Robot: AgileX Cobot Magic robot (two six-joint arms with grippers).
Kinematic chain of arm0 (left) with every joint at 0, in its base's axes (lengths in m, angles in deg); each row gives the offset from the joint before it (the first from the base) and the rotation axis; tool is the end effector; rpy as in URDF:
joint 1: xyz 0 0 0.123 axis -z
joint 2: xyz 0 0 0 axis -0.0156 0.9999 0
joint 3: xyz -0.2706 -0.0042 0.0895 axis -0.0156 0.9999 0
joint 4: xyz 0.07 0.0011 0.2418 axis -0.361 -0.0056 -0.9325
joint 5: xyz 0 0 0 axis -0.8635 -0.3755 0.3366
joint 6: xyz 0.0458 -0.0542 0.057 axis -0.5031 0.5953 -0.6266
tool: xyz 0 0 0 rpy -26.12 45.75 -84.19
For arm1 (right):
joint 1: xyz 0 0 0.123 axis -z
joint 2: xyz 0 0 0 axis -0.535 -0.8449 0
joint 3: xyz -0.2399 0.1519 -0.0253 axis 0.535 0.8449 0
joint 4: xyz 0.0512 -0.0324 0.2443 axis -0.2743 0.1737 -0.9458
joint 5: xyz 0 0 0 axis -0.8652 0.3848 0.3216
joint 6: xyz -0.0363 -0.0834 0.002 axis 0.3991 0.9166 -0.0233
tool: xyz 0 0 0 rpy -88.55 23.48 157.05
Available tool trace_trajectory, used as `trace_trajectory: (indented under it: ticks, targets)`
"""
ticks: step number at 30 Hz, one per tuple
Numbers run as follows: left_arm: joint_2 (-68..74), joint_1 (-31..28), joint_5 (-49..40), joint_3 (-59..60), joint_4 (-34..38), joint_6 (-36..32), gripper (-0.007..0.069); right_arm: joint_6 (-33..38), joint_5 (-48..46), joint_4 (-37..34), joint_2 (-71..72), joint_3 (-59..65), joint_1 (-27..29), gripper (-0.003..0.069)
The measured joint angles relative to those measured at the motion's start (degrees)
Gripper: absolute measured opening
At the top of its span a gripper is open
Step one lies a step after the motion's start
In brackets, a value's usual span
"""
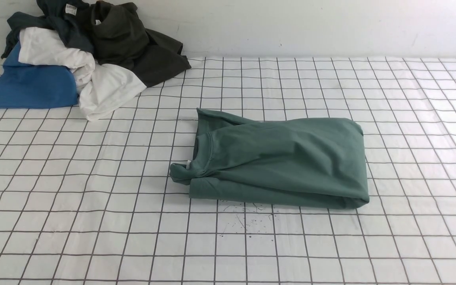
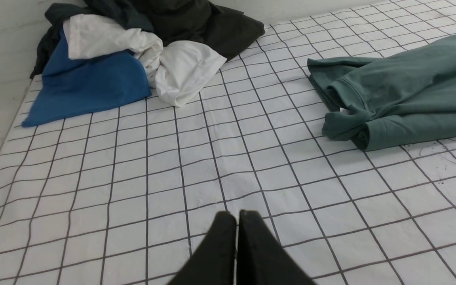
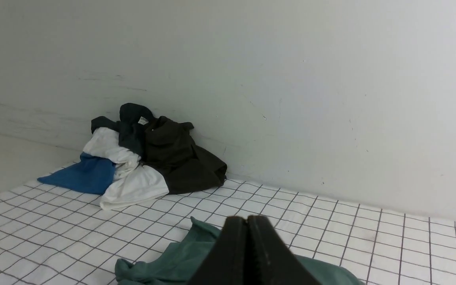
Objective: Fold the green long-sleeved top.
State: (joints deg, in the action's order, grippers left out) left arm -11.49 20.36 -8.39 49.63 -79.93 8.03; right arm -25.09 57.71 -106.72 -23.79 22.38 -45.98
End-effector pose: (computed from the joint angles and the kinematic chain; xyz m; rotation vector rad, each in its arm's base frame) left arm 0.0113 0.0101 0.2767 0.2459 1.8567 -0.0762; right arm 0.0320 0.0263 0.3381 -0.3519 1.5600 0.3339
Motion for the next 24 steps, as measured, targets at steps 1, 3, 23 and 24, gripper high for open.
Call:
trace_trajectory:
  ticks: [1,3,23,24]
  targets:
    - [0.0,0.0,-0.1,0.0,0.0,0.0,-0.0007,0.0,1.7,0.4,1.2,1.3,0.1,-0.0014]
    - [0.0,0.0,-0.1,0.0,0.0,0.0,-0.0007,-1.0,8.6,1.4,5.3,7.0,1.4,-0.0014]
    - [0.0,0.0,-0.3,0.0,0.0,0.0,-0.0007,-35.4,8.6,28.6,11.5,32.3,17.6,-0.0014]
    - [0.0,0.0,-0.3,0.0,0.0,0.0,-0.0007,-35.0,8.5,28.4,11.5,32.3,17.5,-0.0014]
